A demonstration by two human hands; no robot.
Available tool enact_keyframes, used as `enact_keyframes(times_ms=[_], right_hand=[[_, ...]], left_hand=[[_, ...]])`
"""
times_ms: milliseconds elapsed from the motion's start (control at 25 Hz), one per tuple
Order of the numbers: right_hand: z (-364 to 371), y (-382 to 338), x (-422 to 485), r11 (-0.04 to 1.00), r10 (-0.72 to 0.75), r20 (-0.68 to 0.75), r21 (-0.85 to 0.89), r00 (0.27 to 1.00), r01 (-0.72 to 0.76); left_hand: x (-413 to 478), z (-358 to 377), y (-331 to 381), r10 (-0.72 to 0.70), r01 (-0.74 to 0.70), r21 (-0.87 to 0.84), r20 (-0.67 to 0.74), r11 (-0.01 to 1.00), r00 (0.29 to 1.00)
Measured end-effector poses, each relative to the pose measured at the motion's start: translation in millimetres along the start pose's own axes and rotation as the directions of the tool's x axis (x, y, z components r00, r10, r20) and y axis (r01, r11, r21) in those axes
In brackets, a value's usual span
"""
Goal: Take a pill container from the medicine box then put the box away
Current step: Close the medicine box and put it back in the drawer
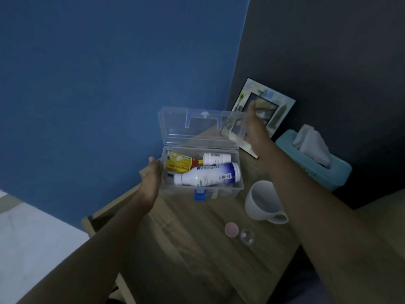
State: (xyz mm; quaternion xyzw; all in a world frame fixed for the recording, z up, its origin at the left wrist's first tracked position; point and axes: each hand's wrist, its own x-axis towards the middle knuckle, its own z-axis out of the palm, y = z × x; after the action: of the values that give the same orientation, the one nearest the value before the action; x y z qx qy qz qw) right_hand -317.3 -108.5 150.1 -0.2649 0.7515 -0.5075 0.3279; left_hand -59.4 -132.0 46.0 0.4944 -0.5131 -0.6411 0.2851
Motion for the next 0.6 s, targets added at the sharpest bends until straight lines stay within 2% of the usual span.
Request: enact_keyframes(times_ms=[200, 360, 400, 520, 600], right_hand=[[-20.6, 26.7, -35.4, 0.921, -0.192, 0.174, -0.308, 0.966, 0.239], [-25.1, 52.0, -55.7, 0.866, -0.248, 0.332, -0.344, 0.910, 0.362], [-24.5, 57.6, -59.2, 0.822, -0.239, 0.378, -0.412, 0.894, 0.394], [-21.2, 70.3, -66.1, 0.594, -0.228, 0.466, -0.629, 0.855, 0.502], [-18.3, 74.9, -68.9, 0.522, -0.176, 0.514, -0.674, 0.839, 0.522]], left_hand=[[-2.6, -3.3, 4.8, 0.003, 0.007, -0.174, 0.060, 0.985, 0.998], [-5.2, -9.0, 8.2, 0.010, 0.023, -0.269, 0.123, 0.963, 0.992], [-4.0, -11.3, 8.1, -0.001, 0.040, -0.288, 0.136, 0.957, 0.991], [-1.9, -13.6, 6.3, -0.024, 0.074, -0.287, 0.174, 0.955, 0.984], [1.2, -11.9, 2.7, -0.001, 0.045, -0.264, 0.164, 0.963, 0.986]])
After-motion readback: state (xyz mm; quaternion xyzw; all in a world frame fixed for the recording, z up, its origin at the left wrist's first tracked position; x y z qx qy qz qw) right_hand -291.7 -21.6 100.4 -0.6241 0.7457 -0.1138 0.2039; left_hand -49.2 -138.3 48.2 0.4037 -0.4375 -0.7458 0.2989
